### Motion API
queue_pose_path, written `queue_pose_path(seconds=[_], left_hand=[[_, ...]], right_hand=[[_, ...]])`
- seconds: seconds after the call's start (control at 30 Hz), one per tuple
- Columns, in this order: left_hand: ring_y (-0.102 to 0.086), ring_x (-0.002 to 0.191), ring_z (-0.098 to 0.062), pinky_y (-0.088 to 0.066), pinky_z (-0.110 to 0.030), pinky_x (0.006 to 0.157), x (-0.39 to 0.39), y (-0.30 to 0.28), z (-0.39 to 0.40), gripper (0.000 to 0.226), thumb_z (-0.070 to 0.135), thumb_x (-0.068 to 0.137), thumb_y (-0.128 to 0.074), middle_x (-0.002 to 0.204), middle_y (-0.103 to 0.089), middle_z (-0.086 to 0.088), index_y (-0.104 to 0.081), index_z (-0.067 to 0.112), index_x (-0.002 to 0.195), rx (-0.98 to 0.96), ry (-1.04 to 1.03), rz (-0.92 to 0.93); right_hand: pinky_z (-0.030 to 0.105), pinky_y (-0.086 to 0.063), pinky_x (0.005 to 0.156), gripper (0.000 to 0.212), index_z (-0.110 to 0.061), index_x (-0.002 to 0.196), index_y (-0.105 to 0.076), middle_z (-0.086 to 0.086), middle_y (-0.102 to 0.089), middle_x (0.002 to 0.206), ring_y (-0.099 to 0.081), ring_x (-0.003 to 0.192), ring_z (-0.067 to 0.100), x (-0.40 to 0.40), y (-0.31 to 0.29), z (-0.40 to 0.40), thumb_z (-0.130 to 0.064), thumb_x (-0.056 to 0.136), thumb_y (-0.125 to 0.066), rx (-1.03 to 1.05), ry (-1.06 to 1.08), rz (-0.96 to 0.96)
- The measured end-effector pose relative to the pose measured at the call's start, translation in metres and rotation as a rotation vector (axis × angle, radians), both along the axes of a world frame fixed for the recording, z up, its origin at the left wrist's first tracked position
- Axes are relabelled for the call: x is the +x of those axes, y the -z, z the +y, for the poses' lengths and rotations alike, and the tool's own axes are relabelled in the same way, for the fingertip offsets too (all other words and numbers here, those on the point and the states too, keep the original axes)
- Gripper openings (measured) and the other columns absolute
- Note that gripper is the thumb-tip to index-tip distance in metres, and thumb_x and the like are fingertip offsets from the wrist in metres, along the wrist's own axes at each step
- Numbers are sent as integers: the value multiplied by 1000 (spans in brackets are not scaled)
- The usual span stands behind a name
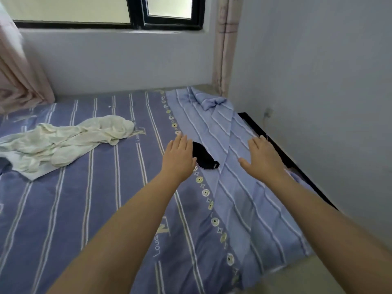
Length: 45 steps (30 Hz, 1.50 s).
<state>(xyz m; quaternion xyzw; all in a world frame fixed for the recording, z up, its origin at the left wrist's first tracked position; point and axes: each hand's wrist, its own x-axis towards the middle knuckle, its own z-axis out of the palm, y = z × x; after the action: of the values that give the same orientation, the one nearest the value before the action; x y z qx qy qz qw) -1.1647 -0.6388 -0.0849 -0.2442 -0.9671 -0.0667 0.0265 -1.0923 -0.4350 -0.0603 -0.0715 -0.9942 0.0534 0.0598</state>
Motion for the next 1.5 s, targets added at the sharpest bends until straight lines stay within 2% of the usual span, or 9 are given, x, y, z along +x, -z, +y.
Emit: queue_pose_path(seconds=[0.33, 0.5, 0.73, 1.0, 1.17, 1.23, 1.33, 1.4, 1.5], left_hand=[[-1, 143, -27, -10, -41, 119, -154, 121, 61, 56, 26, 97, -30, 155, -8, -13, -4, 4, 141, -103, -140, -381], [-5, 143, -25, -11, -40, 118, -180, 177, 68, 55, 17, 93, -35, 154, -15, -10, -9, 7, 140, -50, -198, -516], [-2, 143, -26, -6, -40, 118, -208, 261, 86, 56, 15, 93, -40, 155, -9, -12, -11, 11, 141, -10, -265, -680], [-19, 139, -29, -20, -45, 113, -249, 328, 131, 48, 19, 92, -41, 151, -22, -15, -28, 31, 137, 108, -403, -598], [-24, 135, -32, -18, -50, 111, -273, 337, 141, 37, 21, 90, -45, 147, -28, -18, -48, 29, 126, 202, -461, -478], [-35, 126, -36, -31, -47, 104, -282, 333, 142, 26, 18, 87, -51, 137, -41, -22, -61, 16, 111, 293, -435, -509], [-53, 83, -31, -40, -25, 66, -283, 316, 143, 15, 12, 84, -58, 89, -57, -19, -64, -2, 83, 581, -453, -610], [-44, 60, -19, -32, -15, 48, -274, 302, 140, 24, 8, 82, -61, 63, -46, -1, -52, 11, 59, 694, -518, -653], [-32, 48, -9, -29, -13, 43, -257, 272, 131, 42, 2, 82, -57, 52, -33, 2, -33, 19, 50, 808, -544, -697]], right_hand=[[39, -39, 93, 40, 5, 119, -46, 24, -54, 120, -49, 114, 31, -180, 150, 68, -20, 88, -49, -149, -72, -307], [34, -38, 96, 52, -15, 139, -25, 13, -44, 134, -41, 123, 24, -233, 222, 80, -24, 91, -44, -101, -212, -532], [39, -34, 108, 56, -20, 142, -17, 18, -15, 152, -29, 134, 29, -290, 306, 79, -10, 92, -39, -44, -322, -630], [26, -33, 96, 37, -1, 127, -44, 20, -52, 128, -49, 116, 24, -315, 345, 100, -4, 91, -43, -281, -298, -614], [25, -34, 71, 21, 14, 97, -63, 34, -65, 99, -60, 95, 37, -328, 328, 112, 14, 78, -54, -494, -284, -557], [18, -33, 57, 14, 16, 89, -63, 32, -64, 85, -61, 78, 30, -329, 319, 121, 12, 81, -52, -599, -183, -514], [3, -36, 49, 13, 13, 82, -64, 9, -52, 61, -49, 53, -3, -327, 303, 135, 7, 84, -53, -746, -4, -383], [-2, -37, 53, 8, 7, 81, -65, 8, -55, 68, -50, 59, -1, -326, 288, 141, 4, 83, -57, -763, 48, -266], [6, -39, 56, 4, 8, 74, -64, 23, -60, 81, -55, 69, 27, -327, 265, 144, 5, 78, -63, -675, 38, -157]])
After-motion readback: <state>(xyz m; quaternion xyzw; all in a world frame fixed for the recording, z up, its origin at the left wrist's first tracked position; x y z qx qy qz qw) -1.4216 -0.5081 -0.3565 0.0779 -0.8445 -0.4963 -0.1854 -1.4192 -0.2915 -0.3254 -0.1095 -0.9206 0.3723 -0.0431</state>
